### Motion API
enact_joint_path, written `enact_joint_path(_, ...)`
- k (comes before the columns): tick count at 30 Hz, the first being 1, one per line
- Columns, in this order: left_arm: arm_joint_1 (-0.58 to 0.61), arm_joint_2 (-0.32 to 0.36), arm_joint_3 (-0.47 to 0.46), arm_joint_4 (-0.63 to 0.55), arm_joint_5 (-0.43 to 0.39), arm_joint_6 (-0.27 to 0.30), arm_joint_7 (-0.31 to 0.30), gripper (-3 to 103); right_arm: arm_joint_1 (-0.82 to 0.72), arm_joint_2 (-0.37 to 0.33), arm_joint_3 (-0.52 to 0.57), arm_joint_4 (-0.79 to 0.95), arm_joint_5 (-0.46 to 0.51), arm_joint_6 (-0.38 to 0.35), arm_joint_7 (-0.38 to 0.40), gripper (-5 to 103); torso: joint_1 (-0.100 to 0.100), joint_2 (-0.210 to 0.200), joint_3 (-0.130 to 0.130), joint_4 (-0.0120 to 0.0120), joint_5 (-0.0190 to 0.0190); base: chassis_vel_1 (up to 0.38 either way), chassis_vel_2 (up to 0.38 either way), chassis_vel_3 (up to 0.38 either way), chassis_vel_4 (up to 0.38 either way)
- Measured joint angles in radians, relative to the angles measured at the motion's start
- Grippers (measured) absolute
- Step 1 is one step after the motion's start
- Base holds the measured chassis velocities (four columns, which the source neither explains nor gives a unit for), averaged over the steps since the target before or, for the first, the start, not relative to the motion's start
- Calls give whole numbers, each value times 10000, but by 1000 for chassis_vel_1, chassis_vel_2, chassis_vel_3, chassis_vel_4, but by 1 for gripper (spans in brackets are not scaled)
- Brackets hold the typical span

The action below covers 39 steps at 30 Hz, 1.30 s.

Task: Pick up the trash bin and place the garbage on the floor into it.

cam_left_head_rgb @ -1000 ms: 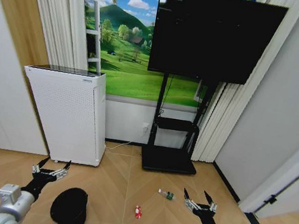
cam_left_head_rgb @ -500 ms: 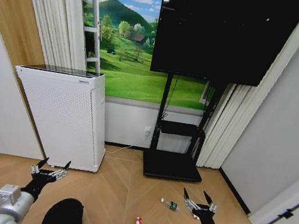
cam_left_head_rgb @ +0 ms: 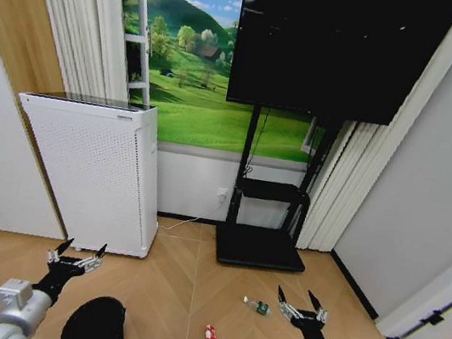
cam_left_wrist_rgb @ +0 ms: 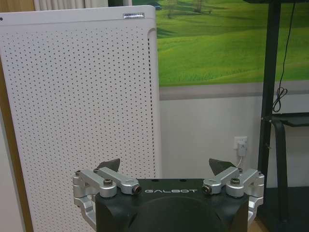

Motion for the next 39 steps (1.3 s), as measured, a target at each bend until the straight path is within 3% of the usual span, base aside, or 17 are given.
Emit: enact_joint_path(39, 39, -129, 48, 324, 40, -219, 193, 100, -13, 97, -34, -97, -58, 100, -10, 100, -693, -1722, -1028, -1, 0, 0, 0, 0, 0)
